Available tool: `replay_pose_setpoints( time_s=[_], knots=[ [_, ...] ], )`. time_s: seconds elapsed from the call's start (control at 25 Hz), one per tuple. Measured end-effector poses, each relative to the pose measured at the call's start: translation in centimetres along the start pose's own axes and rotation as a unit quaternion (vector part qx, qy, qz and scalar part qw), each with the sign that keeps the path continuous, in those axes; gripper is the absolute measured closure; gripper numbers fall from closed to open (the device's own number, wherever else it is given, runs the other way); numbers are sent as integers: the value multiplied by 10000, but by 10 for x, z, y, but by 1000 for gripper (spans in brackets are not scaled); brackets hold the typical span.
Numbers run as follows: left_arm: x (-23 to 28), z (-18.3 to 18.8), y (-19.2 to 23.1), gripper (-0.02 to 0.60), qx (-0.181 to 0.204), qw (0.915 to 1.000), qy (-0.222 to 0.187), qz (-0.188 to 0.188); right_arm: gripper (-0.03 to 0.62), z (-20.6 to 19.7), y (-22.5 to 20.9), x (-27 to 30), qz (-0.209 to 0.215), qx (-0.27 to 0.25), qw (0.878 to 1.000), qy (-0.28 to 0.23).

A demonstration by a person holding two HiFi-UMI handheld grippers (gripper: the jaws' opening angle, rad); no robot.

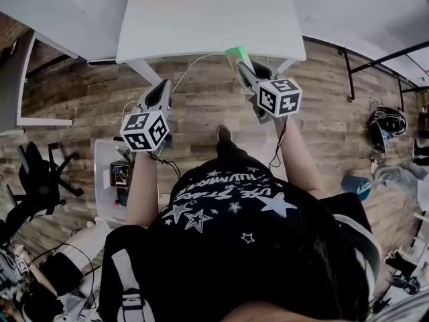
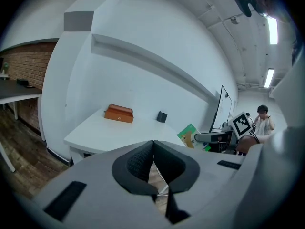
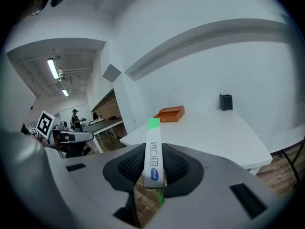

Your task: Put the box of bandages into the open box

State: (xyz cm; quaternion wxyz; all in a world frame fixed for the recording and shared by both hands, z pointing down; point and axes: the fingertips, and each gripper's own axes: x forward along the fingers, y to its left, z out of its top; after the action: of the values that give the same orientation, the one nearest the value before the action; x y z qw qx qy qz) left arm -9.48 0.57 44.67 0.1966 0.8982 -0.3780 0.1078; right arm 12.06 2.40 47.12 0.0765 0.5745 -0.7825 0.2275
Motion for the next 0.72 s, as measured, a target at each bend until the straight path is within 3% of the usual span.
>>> replay_pose_setpoints(
  time_s=[0.48, 0.72],
  knots=[
    [87, 40, 1, 561, 125, 9997, -66, 223, 480, 44, -68, 62, 403, -97, 9991, 14],
    [108, 46, -1, 561, 48, 9989, -160, 440, 480, 54, -90, 72, 592, -226, 9979, 99]
  ],
)
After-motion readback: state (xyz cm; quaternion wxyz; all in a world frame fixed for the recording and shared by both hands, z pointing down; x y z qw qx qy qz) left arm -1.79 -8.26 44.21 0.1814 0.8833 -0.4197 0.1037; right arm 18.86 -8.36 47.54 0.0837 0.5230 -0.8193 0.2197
